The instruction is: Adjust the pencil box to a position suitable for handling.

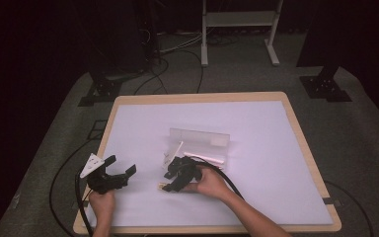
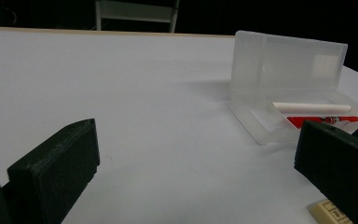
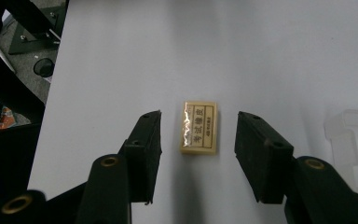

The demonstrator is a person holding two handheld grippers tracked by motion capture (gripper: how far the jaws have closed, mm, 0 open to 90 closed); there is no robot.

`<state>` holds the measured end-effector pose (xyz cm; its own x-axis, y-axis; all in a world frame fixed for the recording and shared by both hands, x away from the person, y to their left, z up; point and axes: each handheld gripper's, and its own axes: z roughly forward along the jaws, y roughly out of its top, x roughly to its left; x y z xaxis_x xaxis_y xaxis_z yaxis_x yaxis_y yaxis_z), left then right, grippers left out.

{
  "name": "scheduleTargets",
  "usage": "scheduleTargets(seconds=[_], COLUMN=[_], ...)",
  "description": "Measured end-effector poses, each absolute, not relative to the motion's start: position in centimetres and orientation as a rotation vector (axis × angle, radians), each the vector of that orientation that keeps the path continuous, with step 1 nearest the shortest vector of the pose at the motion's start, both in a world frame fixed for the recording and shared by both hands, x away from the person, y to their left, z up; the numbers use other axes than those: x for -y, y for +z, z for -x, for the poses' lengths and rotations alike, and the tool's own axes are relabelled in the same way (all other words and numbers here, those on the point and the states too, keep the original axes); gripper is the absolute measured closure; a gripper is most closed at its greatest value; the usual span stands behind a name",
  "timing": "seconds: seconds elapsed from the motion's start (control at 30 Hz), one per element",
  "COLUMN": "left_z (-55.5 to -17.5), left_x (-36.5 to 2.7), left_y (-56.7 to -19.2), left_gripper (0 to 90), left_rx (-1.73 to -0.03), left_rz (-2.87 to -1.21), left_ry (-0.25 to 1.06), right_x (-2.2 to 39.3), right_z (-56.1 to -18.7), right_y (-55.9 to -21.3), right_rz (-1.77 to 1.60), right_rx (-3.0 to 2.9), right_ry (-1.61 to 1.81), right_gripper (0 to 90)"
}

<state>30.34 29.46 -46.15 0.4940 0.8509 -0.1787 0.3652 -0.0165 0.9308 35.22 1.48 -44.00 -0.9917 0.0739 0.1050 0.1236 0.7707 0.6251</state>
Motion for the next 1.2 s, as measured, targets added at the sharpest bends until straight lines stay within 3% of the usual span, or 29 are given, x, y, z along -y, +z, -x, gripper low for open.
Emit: scheduleTargets(seconds=[0.43,0.9,1.2], left_z=[-30.3,-30.4,-30.4], left_x=[-29.5,-29.5,-29.5], left_y=[-46.2,-46.2,-46.2], left_gripper=[0.0,0.0,0.0], left_rx=[-1.071,-1.072,-1.07], left_rz=[-1.609,-1.61,-1.61], left_ry=[0.535,0.535,0.536], right_x=[-2.5,-2.8,-2.8], right_z=[-35.3,-35.4,-35.4], right_y=[-45.1,-45.6,-45.5], right_rz=[0.155,0.124,0.113], right_rx=[2.891,2.886,2.888], right_ry=[-0.995,-0.978,-0.971], right_gripper=[51.0,64.4,67.2])
